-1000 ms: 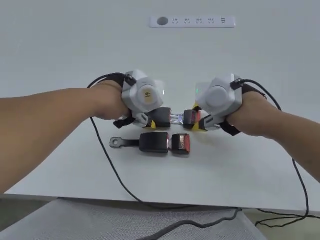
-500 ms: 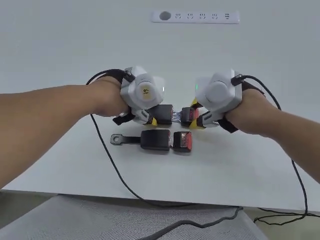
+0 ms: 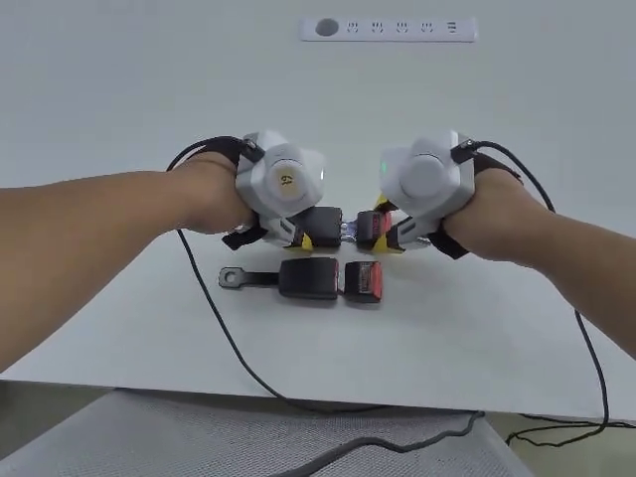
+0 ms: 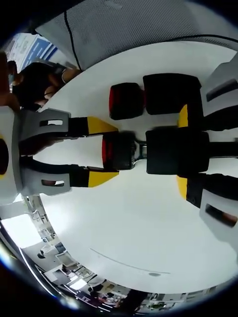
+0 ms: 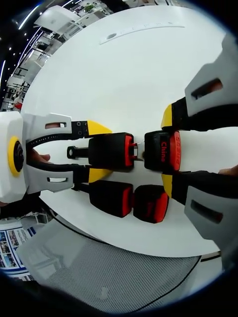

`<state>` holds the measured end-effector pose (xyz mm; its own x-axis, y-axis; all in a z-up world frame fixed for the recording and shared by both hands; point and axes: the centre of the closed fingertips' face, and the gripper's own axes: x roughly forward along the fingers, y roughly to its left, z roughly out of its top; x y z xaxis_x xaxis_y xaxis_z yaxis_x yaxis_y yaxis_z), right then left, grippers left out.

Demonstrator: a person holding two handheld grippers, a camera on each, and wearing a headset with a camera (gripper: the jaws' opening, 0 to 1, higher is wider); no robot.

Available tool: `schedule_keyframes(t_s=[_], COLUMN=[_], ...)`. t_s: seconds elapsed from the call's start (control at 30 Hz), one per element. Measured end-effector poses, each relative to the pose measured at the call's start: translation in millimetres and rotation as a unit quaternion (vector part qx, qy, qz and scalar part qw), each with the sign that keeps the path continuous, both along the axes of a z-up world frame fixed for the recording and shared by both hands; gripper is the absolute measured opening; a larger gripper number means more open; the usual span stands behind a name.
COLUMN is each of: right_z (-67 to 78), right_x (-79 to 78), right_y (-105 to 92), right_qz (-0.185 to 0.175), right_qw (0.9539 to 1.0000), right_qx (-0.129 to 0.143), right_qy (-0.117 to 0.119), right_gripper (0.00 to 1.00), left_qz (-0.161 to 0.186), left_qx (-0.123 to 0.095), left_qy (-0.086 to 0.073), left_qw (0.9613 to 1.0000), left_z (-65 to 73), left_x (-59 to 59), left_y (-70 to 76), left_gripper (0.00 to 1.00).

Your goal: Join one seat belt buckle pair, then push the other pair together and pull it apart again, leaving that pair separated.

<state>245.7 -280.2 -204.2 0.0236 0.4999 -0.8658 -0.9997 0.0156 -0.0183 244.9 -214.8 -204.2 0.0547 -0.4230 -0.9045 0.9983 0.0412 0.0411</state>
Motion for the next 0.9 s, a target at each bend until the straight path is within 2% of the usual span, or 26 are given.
schedule_keyframes(t_s=[0.27, 0.9], right_z=[2.1, 4.0], right_x=[-1.1, -0.4], right_y=[10.3, 10.9], right_qz=[0.001, -0.001], right_qw=[1.0, 1.0], right_qx=[0.008, 0.002], right_qy=[-0.001, -0.001], right_gripper=[0.27, 0.28], left_qz=[0.003, 0.005], left_qx=[-0.003, -0.009], left_qy=[-0.001, -0.003], left_qw=[1.0, 0.9999], left_z=[2.2, -1.7], left_x=[-1.0, 1.8], left_y=[-1.4, 1.2], left_gripper=[0.32, 0.32])
